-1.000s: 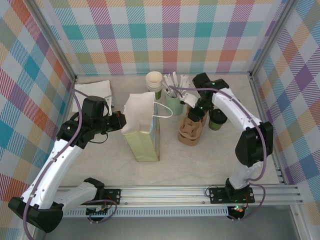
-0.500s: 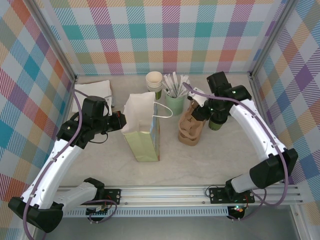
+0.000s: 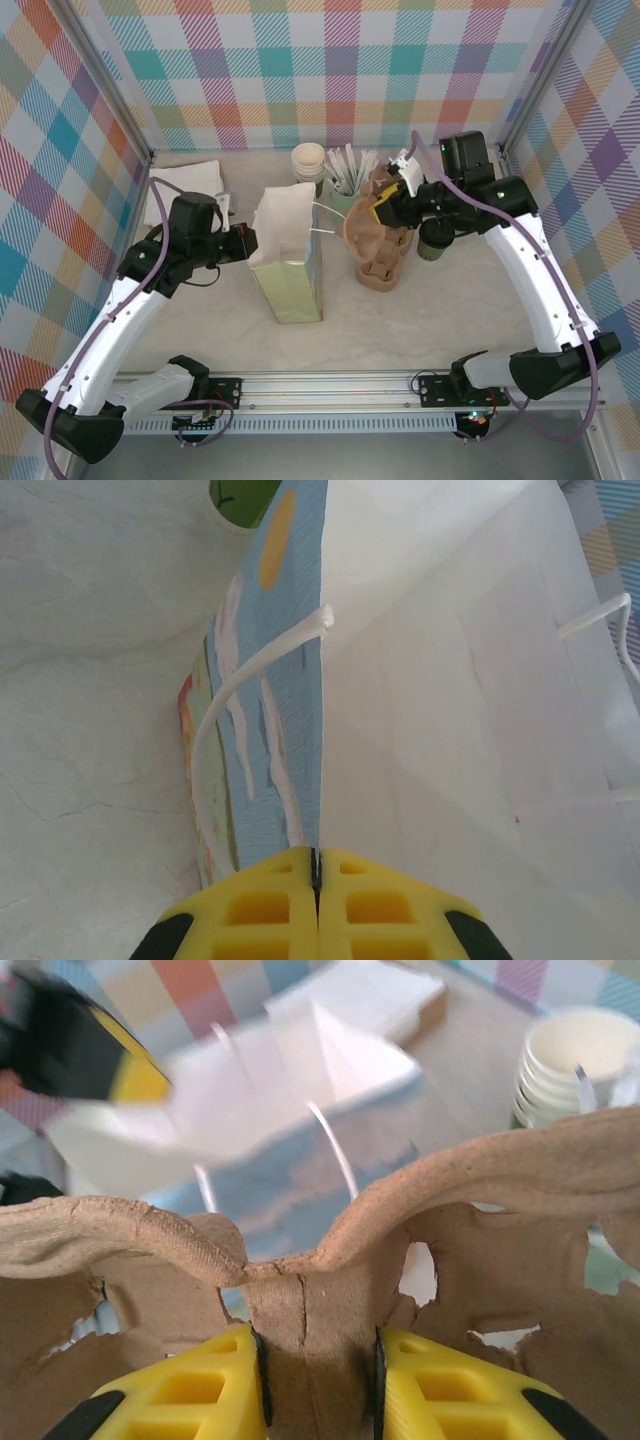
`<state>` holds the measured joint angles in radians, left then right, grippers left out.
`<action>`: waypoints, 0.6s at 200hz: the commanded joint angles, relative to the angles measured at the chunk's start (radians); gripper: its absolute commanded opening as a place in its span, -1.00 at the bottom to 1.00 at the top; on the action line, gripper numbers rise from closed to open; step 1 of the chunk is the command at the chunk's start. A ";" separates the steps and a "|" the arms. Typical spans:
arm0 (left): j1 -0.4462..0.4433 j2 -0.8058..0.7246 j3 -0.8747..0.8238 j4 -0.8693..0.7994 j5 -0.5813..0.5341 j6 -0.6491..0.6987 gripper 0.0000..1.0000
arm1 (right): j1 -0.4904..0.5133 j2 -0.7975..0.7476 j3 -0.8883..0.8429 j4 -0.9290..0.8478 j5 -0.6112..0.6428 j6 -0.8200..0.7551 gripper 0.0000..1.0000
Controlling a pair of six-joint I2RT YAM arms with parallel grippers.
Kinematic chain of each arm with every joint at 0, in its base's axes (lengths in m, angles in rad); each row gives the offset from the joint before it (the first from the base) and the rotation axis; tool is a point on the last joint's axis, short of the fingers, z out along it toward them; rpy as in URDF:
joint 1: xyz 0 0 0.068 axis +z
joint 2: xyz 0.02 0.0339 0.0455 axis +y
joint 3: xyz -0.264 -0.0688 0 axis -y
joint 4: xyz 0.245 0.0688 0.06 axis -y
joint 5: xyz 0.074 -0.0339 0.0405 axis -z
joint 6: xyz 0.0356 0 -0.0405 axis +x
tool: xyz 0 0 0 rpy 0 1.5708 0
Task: Pack the takeout coffee
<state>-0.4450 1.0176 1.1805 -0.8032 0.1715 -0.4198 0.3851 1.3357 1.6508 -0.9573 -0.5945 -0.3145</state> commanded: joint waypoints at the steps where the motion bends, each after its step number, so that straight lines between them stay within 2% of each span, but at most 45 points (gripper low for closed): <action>1: -0.030 0.010 0.005 0.033 -0.016 0.028 -1.00 | 0.029 0.017 0.065 0.098 -0.168 0.133 -0.45; 62: -0.086 0.026 0.022 0.045 -0.054 0.033 -1.00 | 0.138 0.132 0.151 0.245 -0.281 0.380 -0.47; 120: -0.126 0.039 0.031 0.055 -0.079 0.033 -1.00 | 0.225 0.249 0.169 0.274 -0.329 0.465 -0.48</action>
<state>-0.5499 1.0504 1.1809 -0.7784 0.1127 -0.3996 0.5922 1.5600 1.7878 -0.7322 -0.8574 0.0826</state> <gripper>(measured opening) 0.043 0.258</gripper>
